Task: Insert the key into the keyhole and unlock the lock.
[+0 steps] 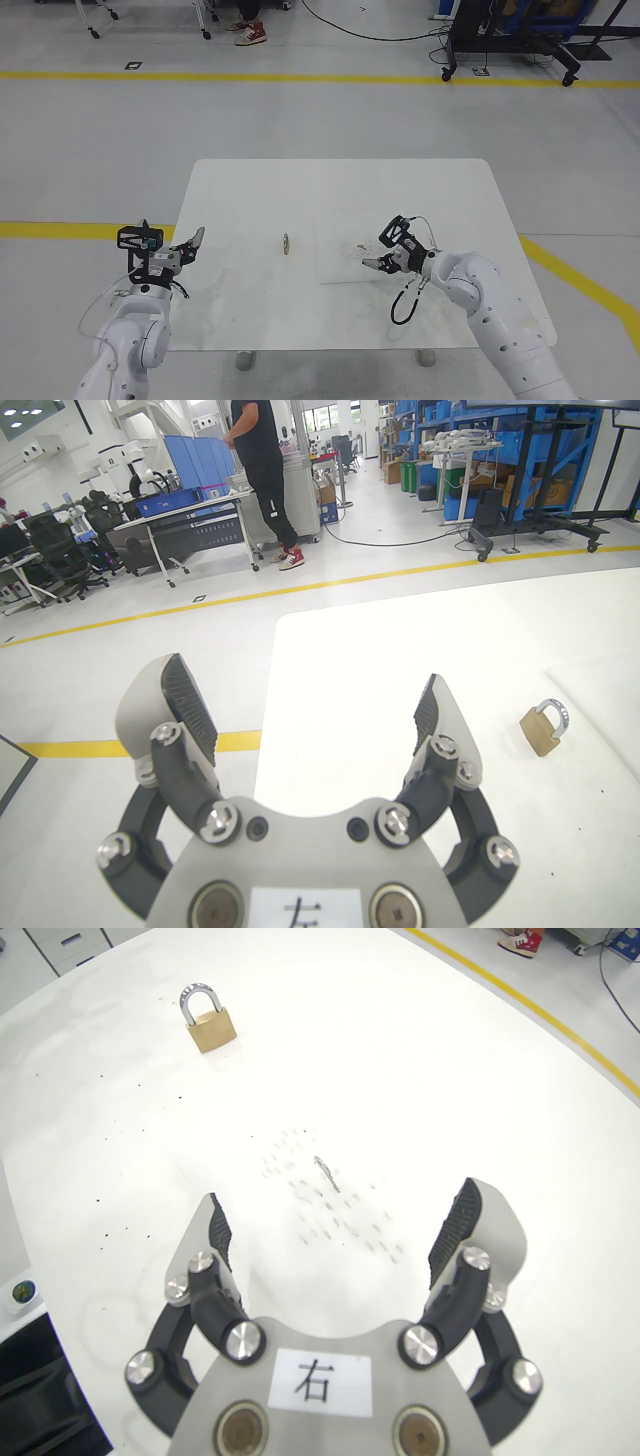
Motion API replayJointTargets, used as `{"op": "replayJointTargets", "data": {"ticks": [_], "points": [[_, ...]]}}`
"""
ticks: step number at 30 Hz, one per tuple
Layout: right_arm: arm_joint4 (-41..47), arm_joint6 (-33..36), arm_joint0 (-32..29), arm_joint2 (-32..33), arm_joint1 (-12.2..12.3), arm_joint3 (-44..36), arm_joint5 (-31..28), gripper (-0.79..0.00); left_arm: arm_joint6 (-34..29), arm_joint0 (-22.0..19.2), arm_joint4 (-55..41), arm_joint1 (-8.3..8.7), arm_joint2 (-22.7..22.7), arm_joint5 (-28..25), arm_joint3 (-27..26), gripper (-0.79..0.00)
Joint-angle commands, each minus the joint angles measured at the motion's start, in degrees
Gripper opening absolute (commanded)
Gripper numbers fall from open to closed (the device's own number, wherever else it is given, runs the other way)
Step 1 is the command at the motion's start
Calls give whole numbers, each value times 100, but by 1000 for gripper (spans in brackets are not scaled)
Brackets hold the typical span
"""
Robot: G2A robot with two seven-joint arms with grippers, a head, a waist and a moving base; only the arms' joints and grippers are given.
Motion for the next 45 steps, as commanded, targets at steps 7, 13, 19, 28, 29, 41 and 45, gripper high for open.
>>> {"op": "replayJointTargets", "data": {"ticks": [7,13,19,28,29,41,45], "points": [[-274,191,490,-406,-9,407,-615,-68,0,0,0,0,0,0,0,0],[-373,354,696,-472,16,506,-817,-283,0,0,0,0,0,0,0,0],[-613,568,848,-564,51,529,-1046,-456,0,0,0,0,0,0,0,0],[-720,817,1242,-833,39,699,-1259,-456,0,0,0,0,0,0,0,0],[-707,829,1308,-893,27,755,-1290,-449,0,0,0,0,0,0,0,0],[-616,998,1965,-1537,-130,1459,-1344,-529,0,0,0,0,0,0,0,0],[-577,1027,2068,-1646,-153,1583,-1395,-573,0,0,0,0,0,0,0,0]]}}
